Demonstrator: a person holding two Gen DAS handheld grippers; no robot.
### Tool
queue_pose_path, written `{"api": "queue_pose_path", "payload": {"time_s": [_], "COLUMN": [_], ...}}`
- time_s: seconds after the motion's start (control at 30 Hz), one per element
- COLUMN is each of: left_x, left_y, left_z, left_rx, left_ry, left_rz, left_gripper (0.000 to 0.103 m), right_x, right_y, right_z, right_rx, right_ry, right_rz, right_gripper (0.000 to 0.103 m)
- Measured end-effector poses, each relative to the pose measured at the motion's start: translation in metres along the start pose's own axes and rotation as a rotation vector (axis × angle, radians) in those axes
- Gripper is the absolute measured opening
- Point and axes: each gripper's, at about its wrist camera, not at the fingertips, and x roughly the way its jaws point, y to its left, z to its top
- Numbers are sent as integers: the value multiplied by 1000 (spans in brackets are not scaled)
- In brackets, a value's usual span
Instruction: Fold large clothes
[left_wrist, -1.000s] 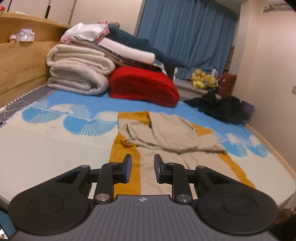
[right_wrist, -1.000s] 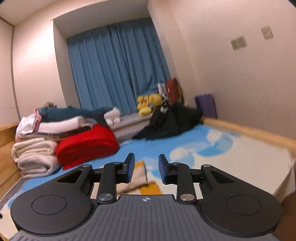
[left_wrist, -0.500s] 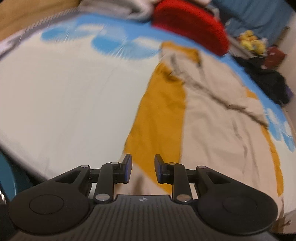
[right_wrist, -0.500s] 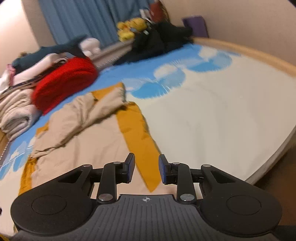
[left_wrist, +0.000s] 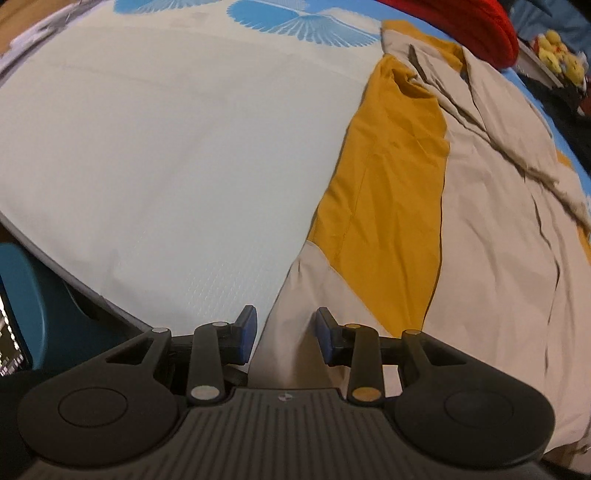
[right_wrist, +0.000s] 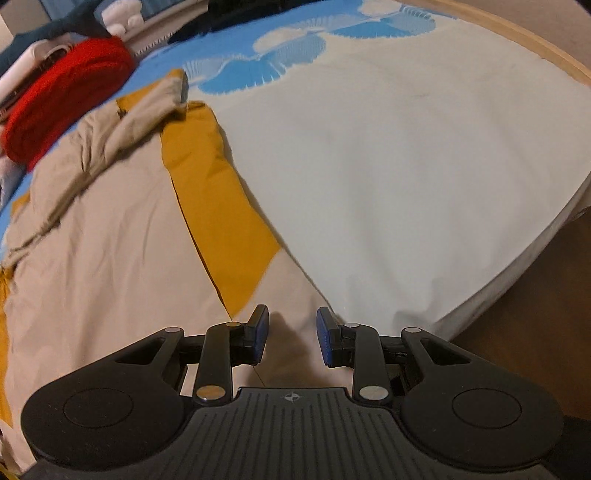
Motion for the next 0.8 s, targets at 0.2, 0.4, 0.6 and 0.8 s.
{"api": "queue_pose_path", "payload": {"time_s": [0.2, 0.4, 0.6, 0.8], "left_x": [-5, -11, -8, -3], "left_y": [-9, -7, -2, 1], "left_z": [-5, -7, -7, -6], "left_rx": [50, 20, -9, -20], "left_ry": [-12, -25, -16, -4], "left_rz": [-4, -32, -13, 0], "left_gripper": [13, 14, 26, 34], "right_x": [3, -4, -13, 0], "right_y": [0, -4, -19, -25], "right_z": [-4, -7, -3, 1], "right_rx": [-19, 33, 120, 158], "right_ry": [8, 20, -41, 2], "right_rz": [-5, 87, 20, 30], "right_gripper": [30, 0, 18, 49]}}
